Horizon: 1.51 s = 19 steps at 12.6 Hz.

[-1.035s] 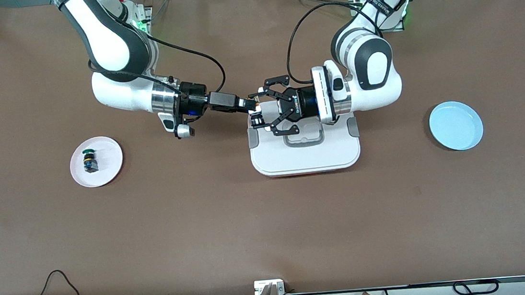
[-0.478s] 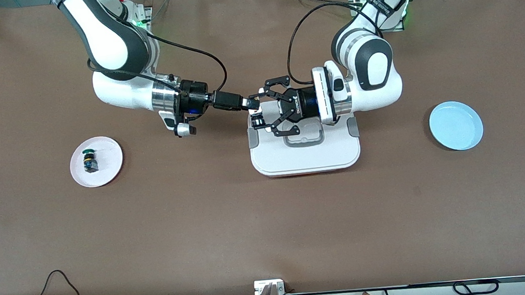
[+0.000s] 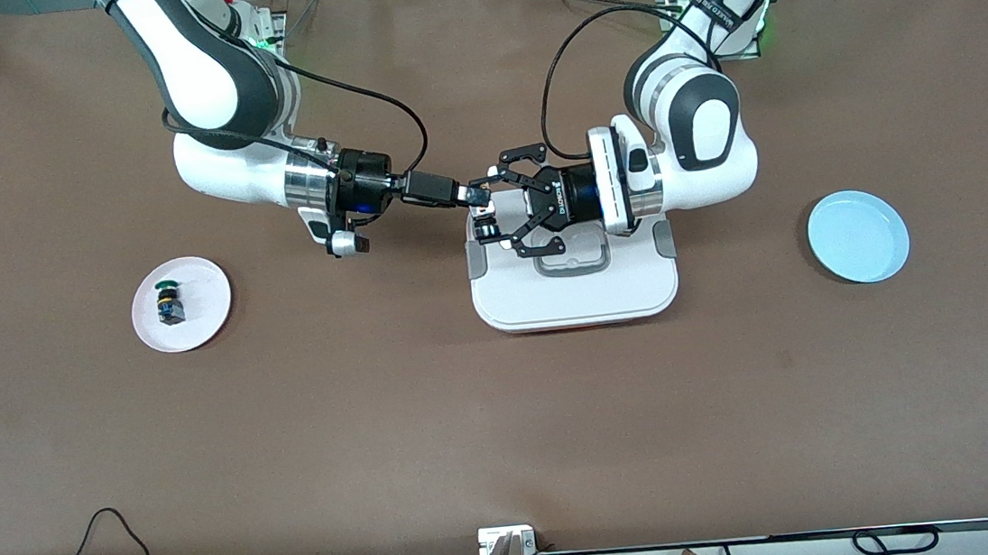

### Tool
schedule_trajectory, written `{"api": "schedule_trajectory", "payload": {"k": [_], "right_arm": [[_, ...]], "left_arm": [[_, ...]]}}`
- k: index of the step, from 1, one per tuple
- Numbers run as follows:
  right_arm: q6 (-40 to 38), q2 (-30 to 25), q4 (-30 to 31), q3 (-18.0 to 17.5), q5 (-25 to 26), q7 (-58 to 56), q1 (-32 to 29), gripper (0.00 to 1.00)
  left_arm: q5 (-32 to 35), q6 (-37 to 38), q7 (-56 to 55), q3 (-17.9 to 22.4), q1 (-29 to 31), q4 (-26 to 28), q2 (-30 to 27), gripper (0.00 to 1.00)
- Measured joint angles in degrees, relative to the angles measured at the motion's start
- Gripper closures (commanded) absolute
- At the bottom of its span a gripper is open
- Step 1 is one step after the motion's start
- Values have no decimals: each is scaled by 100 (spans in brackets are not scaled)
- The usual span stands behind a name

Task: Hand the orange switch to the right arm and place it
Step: 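Carry the switch with the right gripper while the left gripper withdraws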

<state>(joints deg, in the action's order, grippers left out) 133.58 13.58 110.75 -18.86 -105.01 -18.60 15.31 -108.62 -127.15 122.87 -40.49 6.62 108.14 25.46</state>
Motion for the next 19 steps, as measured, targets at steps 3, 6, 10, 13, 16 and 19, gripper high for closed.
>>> {"api": "schedule_trajectory", "payload": {"k": [3, 6, 10, 13, 16, 19], "right_arm": [[16, -9, -2, -7, -1, 14, 4, 97], [60, -112, -22, -9, 192, 255, -6, 98], [76, -329, -47, 15, 908, 719, -152, 98], [-178, -501, -58, 26, 2292, 1174, -508, 98], [-912, -702, -61, 117, 4064, 1317, -1059, 98], [-1403, -822, -61, 471, 6078, 1339, -1263, 98]], "left_arm": [[0, 2, -81, -3, 0, -13, 0, 0], [0, 3, -115, -5, 7, -43, 0, 0], [0, 10, -225, -5, 23, -49, -1, 0], [122, -1, -760, 13, 37, -40, 0, 0], [1255, -2, -1967, 57, 191, -40, 0, 0], [2353, 55, -2914, 63, 483, -44, 1, 0]]}}
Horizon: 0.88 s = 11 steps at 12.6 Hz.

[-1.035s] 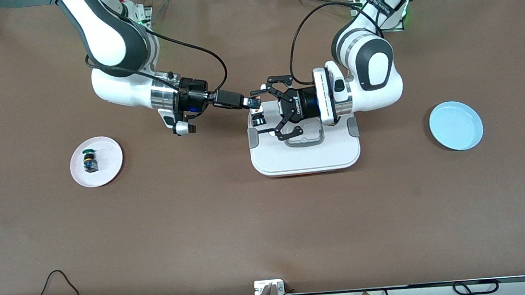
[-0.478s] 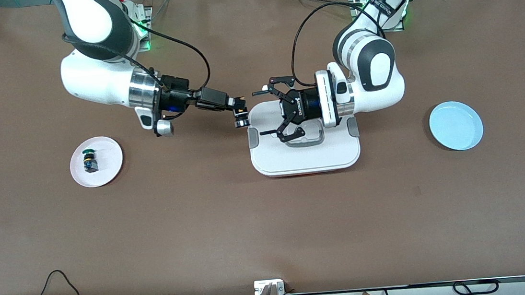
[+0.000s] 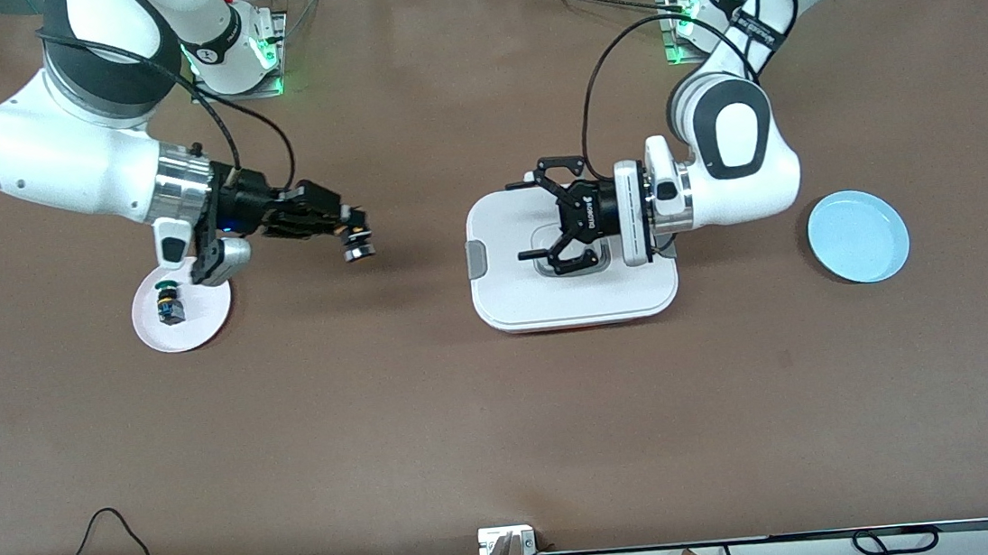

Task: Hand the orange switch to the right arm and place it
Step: 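Carry the switch with the right gripper while the left gripper withdraws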

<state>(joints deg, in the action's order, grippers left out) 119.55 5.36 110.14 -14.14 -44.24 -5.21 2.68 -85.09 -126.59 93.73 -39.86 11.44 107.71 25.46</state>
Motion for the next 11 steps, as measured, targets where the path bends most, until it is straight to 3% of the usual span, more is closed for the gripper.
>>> {"api": "schedule_trajectory", "payload": {"k": [3, 6, 8, 11], "right_arm": [[-181, -26, 18, 284, 1786, 0, -34, 98], [-203, -66, 158, 473, 3217, 1, -35, 97], [-212, -114, 293, 650, 3874, 20, -28, 97], [25, -125, 696, 958, 4332, 20, -32, 97]], "left_arm": [[930, 119, -949, 1, 139, -4, -1, 0], [1995, 136, -2154, 0, 198, -39, -23, 0], [2851, 269, -3093, -2, 220, -83, -52, 0], [4008, 730, -4714, -5, 335, -230, -200, 0]]}}
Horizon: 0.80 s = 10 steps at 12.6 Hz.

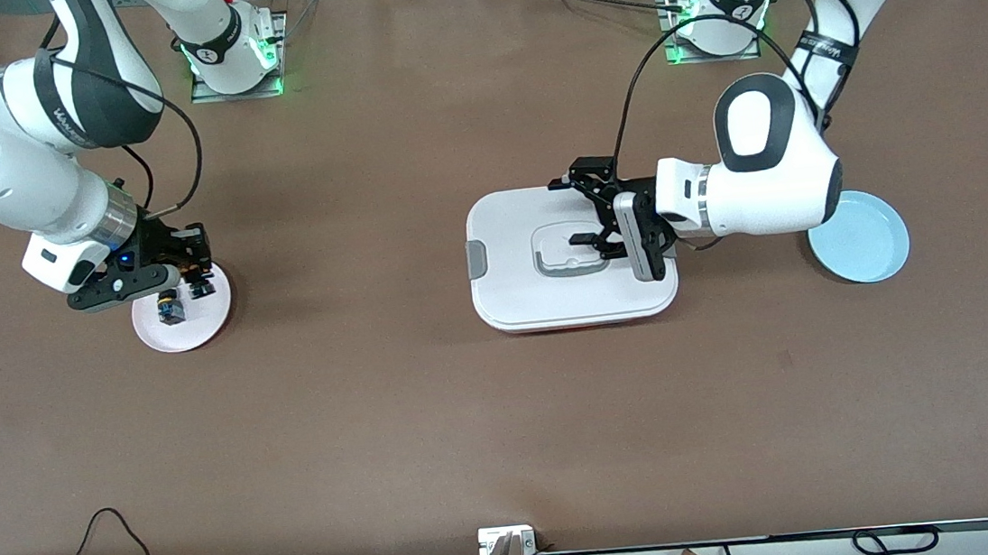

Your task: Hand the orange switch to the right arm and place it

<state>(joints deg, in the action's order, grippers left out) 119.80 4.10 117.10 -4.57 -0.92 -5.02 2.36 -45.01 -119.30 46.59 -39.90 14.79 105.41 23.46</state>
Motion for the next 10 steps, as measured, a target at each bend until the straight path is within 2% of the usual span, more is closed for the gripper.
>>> {"api": "schedule_trajectory", "payload": {"k": [3, 5, 10], "right_arm": [[839, 74, 654, 144, 47, 0, 0, 97], [1329, 194, 1012, 245, 128, 0, 0, 96], [1966, 621, 1214, 504, 274, 0, -13, 95]], "left_arm": [[1225, 649, -1598, 2, 173, -357, -284, 0], [2305, 1364, -2612, 2, 220, -854, -365, 0], [4136, 3249, -4328, 8, 293, -2206, -430, 0]]}}
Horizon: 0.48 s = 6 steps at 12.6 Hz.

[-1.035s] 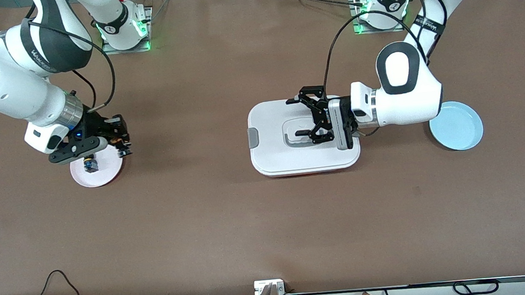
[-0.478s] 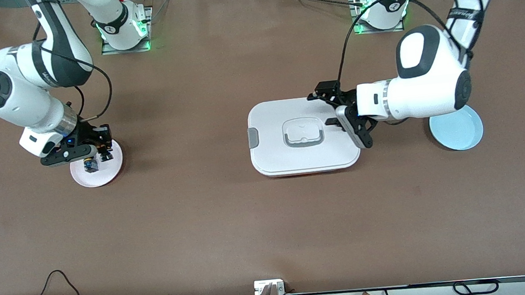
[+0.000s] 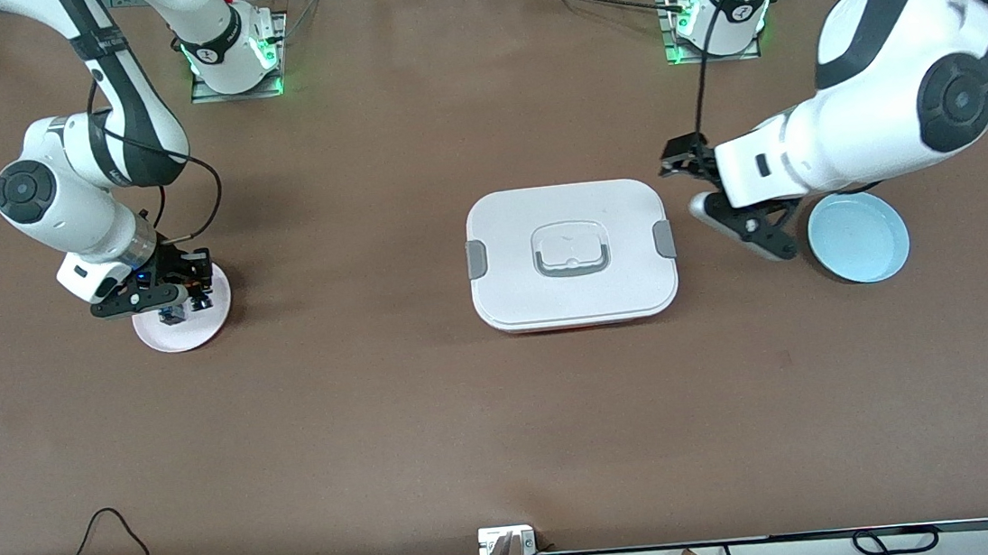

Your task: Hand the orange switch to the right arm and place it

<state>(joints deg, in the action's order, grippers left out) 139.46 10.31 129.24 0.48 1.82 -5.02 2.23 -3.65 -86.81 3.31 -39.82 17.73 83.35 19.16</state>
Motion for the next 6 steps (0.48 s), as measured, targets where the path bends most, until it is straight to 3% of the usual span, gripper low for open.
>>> {"api": "schedule_trajectory", "payload": {"k": [3, 6], "right_arm": [[439, 370, 17, 65, 88, 0, -104, 93], [814, 743, 27, 101, 90, 0, -142, 92]], "left_arm": [[882, 823, -780, 3, 23, -705, -12, 0], [1116, 1131, -1386, 14, 137, -1027, -12, 0]]}}
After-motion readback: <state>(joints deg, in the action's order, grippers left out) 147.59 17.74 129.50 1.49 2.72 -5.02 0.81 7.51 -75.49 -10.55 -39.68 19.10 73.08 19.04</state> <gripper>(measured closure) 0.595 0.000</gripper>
